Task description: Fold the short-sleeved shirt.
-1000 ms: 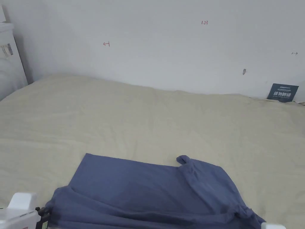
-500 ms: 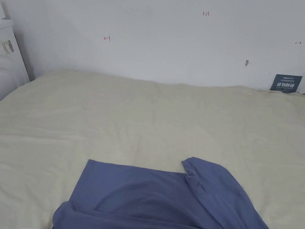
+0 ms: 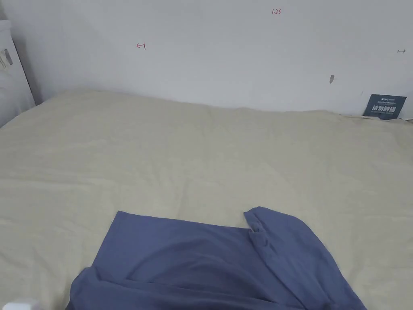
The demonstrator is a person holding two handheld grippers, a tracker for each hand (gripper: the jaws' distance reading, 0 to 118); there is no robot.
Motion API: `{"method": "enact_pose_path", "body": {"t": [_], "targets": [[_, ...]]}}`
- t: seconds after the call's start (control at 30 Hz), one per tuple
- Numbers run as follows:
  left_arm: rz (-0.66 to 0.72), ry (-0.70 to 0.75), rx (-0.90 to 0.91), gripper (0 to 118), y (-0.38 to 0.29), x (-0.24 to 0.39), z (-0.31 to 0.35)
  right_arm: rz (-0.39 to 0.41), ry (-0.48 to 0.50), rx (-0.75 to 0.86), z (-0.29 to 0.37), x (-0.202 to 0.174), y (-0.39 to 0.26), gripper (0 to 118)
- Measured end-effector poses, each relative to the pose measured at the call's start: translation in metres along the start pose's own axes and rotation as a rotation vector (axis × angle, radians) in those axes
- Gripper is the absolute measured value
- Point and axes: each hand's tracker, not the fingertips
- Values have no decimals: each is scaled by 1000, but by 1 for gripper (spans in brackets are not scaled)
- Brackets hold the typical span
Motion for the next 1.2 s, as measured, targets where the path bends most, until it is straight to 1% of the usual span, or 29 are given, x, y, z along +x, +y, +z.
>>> {"method": "enact_pose_path", "body": {"t": [0.07,0.1,0.13,0.17,0.2,0.23,0.27,0.3,0.33,0.5,0.63,0.67,0.7,0.73,0.83,0.87,0.9,1.0,1.07,1.1,1.13,1.17,1.2], "targets": [[7,3,67,41,7,4,16,-21,11,74,14,-1,7,56],[4,1,125,41,9,9,24,-35,21,108,19,-3,11,54],[2,2,168,40,11,13,30,-47,35,136,25,-7,15,43],[-4,3,202,37,13,17,34,-55,47,159,27,-10,18,30],[-13,1,239,33,15,21,38,-57,60,193,28,-13,20,12],[-19,10,264,26,17,27,40,-62,59,214,29,-17,21,1],[-18,10,278,13,19,30,41,-54,49,230,30,-21,23,1],[-16,8,288,5,21,33,42,-52,57,249,30,-25,24,1],[-15,11,290,0,23,36,42,-58,57,247,29,-28,27,1],[-3,-16,279,0,37,48,28,-75,74,264,21,-42,39,1],[24,-30,255,0,74,42,-6,-78,87,257,11,-49,51,0],[31,-29,245,0,88,38,-19,-80,87,253,8,-50,53,1],[41,-71,196,0,104,31,-36,-77,86,249,4,-52,56,1],[58,-90,186,0,118,25,-54,-76,90,248,1,-53,58,0],[58,-120,71,0,164,10,-117,-65,102,237,-10,-58,67,1],[66,-157,34,0,176,5,-134,-63,106,233,-13,-59,69,1],[83,-162,0,0,189,4,-153,-65,107,232,-17,-60,71,1],[62,-160,-96,0,214,2,-200,-60,106,218,-26,-63,78,0],[63,-161,-152,12,221,8,-215,-61,107,212,-30,-63,80,1],[70,-157,-161,20,224,8,-225,-58,105,204,-32,-63,82,1],[60,-146,-181,38,226,10,-234,-54,102,197,-35,-62,83,1],[41,-135,-205,53,224,12,-252,-55,99,194,-36,-61,83,1],[30,-128,-234,64,224,14,-260,-55,98,193,-38,-60,83,1]]}}
